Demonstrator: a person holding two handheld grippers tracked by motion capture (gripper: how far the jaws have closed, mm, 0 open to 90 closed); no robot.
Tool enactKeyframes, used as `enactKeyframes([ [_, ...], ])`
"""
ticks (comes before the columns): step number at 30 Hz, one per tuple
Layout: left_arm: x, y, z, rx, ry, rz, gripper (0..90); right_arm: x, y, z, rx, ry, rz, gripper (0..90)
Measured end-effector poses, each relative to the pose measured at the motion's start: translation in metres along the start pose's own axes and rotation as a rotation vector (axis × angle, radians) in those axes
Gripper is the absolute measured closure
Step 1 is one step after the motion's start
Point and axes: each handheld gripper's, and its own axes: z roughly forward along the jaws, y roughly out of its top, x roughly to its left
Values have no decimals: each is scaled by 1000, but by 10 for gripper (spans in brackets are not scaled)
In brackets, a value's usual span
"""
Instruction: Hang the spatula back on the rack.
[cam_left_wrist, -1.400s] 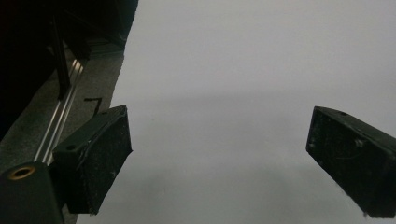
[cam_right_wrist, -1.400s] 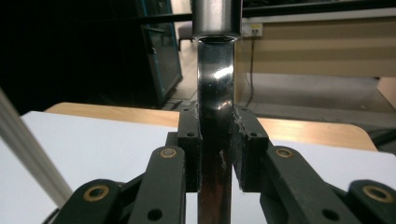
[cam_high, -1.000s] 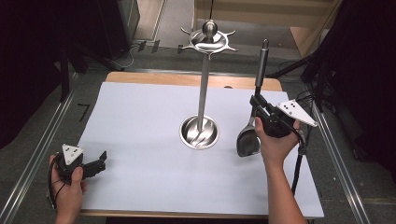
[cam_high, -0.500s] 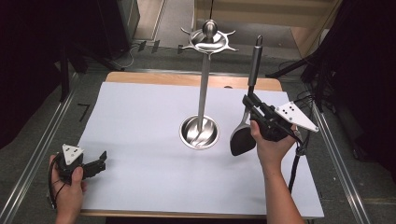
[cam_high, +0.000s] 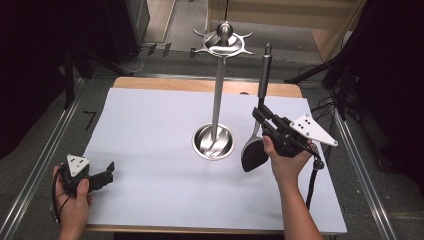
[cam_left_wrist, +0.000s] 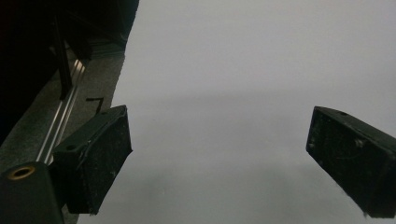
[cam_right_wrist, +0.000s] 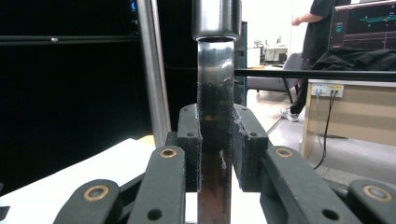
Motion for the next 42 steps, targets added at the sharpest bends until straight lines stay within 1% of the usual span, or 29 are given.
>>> enactKeyframes([
  [4, 0, 0, 0, 2, -3, 1, 75, 3, 0, -3, -3, 16, -7, 768],
  [8, 0, 0, 0, 2, 0, 0, 75, 5, -1, -6, -14, 35, 6, 768],
  [11, 0, 0, 1, 4, 1, 1, 75, 6, -2, -7, -16, 48, 0, 768],
  [16, 0, 0, 1, 7, 0, -1, 75, 9, -4, -7, -10, 55, -4, 768],
  [22, 0, 0, 0, 3, 0, 0, 75, 12, -5, -5, -11, 78, -3, 768],
  [27, 0, 0, 0, 3, -2, 1, 75, 14, -5, -1, -1, 87, -5, 768],
  [33, 0, 0, 0, 4, -2, 0, 75, 15, -6, 3, -5, 98, -5, 767],
  [39, 0, 0, 0, 3, -2, 2, 75, 14, -8, 5, 6, 98, -6, 767],
  [42, 0, 0, 0, 3, -2, 1, 75, 13, -8, 6, 7, 98, 2, 767],
])
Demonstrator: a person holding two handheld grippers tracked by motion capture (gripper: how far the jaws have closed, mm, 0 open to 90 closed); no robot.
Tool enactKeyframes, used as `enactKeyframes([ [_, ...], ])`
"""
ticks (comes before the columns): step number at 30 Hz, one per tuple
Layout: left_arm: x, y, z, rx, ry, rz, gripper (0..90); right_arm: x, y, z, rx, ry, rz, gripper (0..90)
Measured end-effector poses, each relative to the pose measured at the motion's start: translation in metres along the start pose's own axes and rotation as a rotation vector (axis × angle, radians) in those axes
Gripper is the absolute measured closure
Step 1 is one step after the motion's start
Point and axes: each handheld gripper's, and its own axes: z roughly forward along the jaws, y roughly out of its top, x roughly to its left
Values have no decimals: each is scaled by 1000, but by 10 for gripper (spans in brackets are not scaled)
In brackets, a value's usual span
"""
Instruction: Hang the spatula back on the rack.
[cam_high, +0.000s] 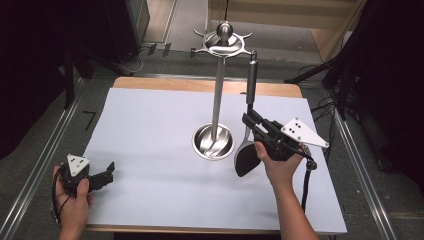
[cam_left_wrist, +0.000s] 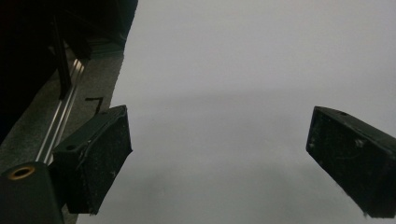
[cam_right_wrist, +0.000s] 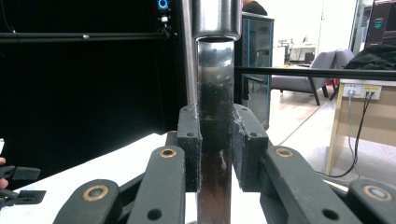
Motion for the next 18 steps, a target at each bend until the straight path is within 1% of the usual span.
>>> enactKeyframes([
  [4, 0, 0, 0, 1, 0, -1, 75, -1, -1, 1, -4, 4, 1, 767],
  [5, 0, 0, 0, 0, 1, 0, 75, -1, -2, 1, -2, 5, -8, 767],
  [12, 0, 0, 0, 2, -1, -1, 75, -3, -6, 4, -6, 6, -3, 767],
  [18, 0, 0, 0, 3, 0, 0, 75, -7, -7, 7, -6, 12, -19, 766],
])
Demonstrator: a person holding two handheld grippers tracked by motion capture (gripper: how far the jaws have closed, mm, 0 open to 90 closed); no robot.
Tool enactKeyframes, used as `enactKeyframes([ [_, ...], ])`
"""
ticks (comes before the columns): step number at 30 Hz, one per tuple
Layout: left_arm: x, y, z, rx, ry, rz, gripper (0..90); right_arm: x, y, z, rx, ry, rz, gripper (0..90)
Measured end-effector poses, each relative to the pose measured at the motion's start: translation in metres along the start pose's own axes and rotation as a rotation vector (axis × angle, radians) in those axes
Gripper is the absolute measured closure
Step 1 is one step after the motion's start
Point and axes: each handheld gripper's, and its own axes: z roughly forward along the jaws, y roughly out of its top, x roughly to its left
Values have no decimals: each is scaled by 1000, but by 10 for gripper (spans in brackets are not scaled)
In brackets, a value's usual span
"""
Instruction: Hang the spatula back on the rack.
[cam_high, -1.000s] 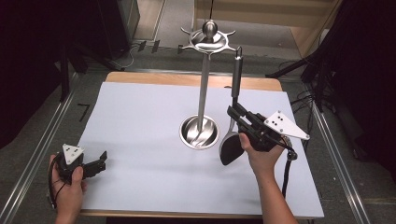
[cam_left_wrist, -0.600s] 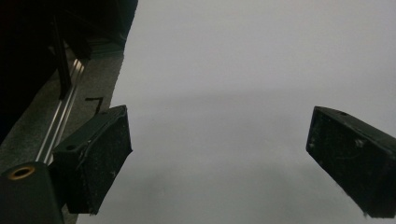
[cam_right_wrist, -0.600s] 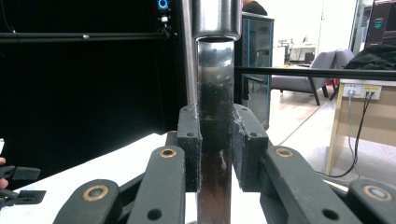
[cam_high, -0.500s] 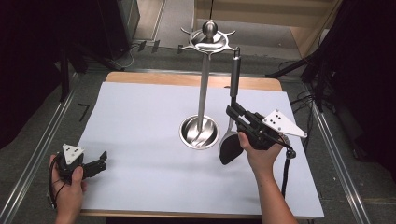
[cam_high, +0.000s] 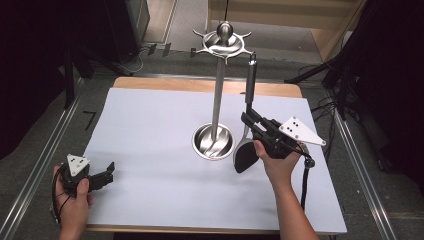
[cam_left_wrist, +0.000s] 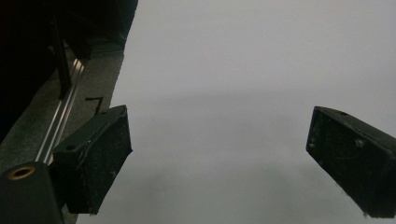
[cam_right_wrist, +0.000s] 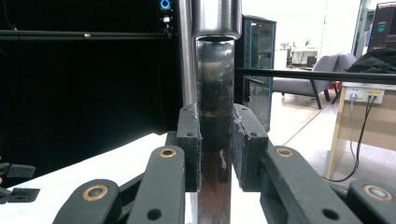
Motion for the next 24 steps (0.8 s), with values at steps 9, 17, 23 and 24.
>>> enactKeyframes([
  [9, 0, 0, 1, -2, 2, 0, 75, -6, -1, 11, 10, 16, -16, 765],
  [17, 0, 0, 0, -2, 1, 2, 75, -6, -1, 17, 9, 7, -22, 766],
  [23, 0, 0, 0, -2, 1, 1, 75, -6, -1, 22, 15, -4, -32, 766],
  [24, 0, 0, 0, -3, 1, 1, 75, -6, -1, 23, 17, -3, -28, 767],
])
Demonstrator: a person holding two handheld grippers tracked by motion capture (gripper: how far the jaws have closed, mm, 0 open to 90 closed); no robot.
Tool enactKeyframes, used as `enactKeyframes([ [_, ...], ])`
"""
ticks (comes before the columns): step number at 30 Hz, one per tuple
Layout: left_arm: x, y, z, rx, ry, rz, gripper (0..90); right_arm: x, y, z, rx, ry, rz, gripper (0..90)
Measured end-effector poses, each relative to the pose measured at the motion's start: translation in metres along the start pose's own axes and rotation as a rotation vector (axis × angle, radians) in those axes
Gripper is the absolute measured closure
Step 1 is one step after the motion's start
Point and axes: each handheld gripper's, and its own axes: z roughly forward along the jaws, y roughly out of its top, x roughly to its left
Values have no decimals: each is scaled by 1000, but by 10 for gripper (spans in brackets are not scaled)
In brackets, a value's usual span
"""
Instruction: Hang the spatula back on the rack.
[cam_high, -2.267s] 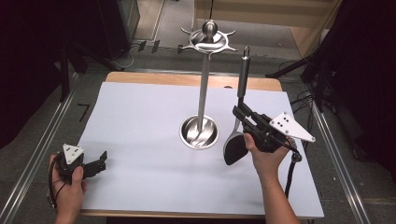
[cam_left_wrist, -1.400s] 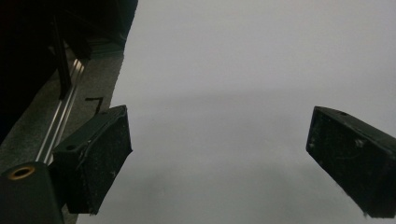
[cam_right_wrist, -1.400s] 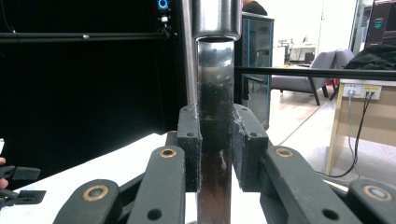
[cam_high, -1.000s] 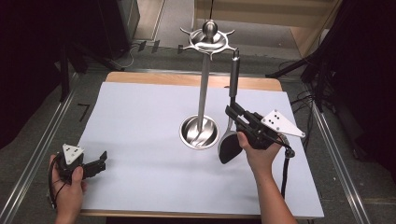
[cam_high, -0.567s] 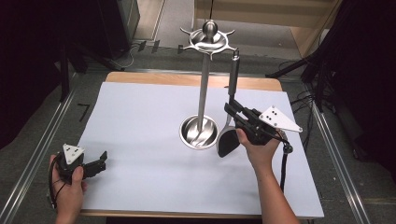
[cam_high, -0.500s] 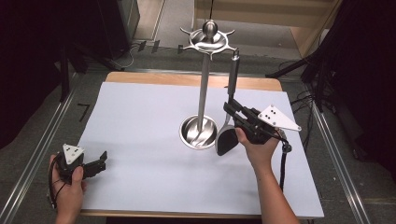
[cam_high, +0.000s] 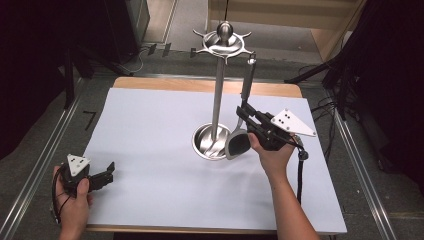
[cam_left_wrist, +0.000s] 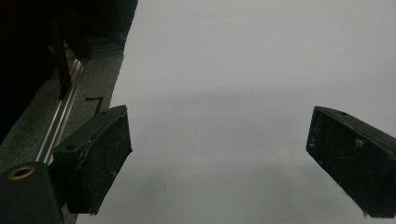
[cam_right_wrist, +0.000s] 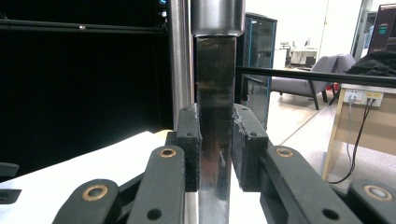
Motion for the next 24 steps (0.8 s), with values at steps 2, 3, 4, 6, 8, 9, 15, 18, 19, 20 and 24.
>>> enactKeyframes([
  [2, 0, 0, 0, 0, -1, -1, 75, 0, 0, 1, 0, -1, -2, 767],
  [3, 0, 0, 0, 0, -1, -1, 75, 0, 0, 2, -2, -5, -5, 767],
  [4, 0, 0, 0, 0, -1, -1, 75, 0, 0, 2, -1, -7, -4, 767],
  [6, 0, 0, 0, 0, -1, -1, 75, 0, 0, 2, -2, -7, -5, 767],
  [8, 0, 0, 0, 0, -1, -2, 75, 0, 0, 2, -1, -10, -6, 768],
  [9, 0, 0, 0, -1, -1, -2, 75, 0, 0, 2, 0, -8, -4, 767],
  [15, 0, 0, 0, -1, -2, -2, 75, 1, 1, 1, 6, -12, -6, 765],
  [18, 0, 0, 0, -2, -2, -2, 75, 1, 2, 0, 11, -13, -8, 765],
  [19, 0, 0, 0, -1, -2, -2, 75, 1, 2, 0, 14, -14, -7, 765],
  [20, 0, 0, 0, -2, -1, -2, 75, 1, 2, 0, 15, -12, -7, 764],
  [24, 0, 0, 0, 0, -1, -1, 75, 1, 3, -1, 15, -7, -1, 754],
])
